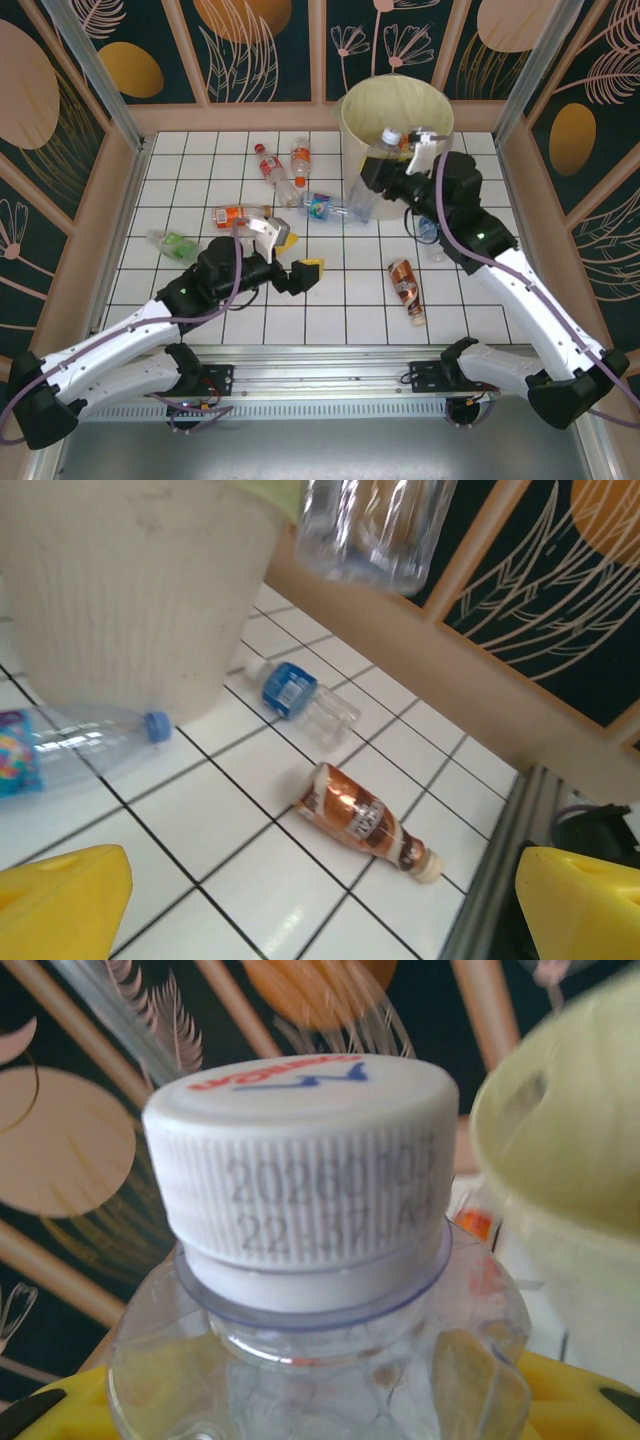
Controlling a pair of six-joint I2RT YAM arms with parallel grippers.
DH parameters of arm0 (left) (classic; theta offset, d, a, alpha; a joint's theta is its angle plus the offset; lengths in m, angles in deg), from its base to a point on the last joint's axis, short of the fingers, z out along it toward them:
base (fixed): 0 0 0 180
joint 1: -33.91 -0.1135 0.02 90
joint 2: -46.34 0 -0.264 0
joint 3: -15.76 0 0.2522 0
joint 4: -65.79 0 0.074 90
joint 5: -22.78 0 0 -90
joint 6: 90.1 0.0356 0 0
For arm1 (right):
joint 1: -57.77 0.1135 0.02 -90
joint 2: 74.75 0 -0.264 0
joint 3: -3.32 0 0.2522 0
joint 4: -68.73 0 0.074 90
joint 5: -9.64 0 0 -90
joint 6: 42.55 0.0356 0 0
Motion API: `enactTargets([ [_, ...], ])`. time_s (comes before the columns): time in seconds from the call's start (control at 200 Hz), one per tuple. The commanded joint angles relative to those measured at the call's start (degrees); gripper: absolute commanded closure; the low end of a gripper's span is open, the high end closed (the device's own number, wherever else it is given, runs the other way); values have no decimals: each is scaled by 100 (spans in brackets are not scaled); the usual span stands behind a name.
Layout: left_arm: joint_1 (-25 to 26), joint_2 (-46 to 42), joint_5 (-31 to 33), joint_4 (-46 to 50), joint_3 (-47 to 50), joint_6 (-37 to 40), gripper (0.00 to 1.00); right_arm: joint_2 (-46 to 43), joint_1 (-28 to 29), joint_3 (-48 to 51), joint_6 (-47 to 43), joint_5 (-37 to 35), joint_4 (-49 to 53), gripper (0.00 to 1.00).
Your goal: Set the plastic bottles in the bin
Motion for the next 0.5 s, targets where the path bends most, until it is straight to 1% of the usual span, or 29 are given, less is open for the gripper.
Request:
enactTargets([
  [0.0,41,-149,588,418,-106,543,1,102,-252,-621,-697,-479,117,49],
  [0.065,41,-170,721,466,-111,551,1,237,-394,-963,-859,-545,121,49],
  [0.175,34,-120,767,552,-160,533,1,545,-692,-1526,-1056,-548,160,48],
  [0.255,34,-76,796,593,-172,525,1,868,-854,-1945,-1168,-826,261,48],
  [0.495,41,-19,817,783,-214,690,1,1716,-1169,-2699,-1271,-853,114,48],
])
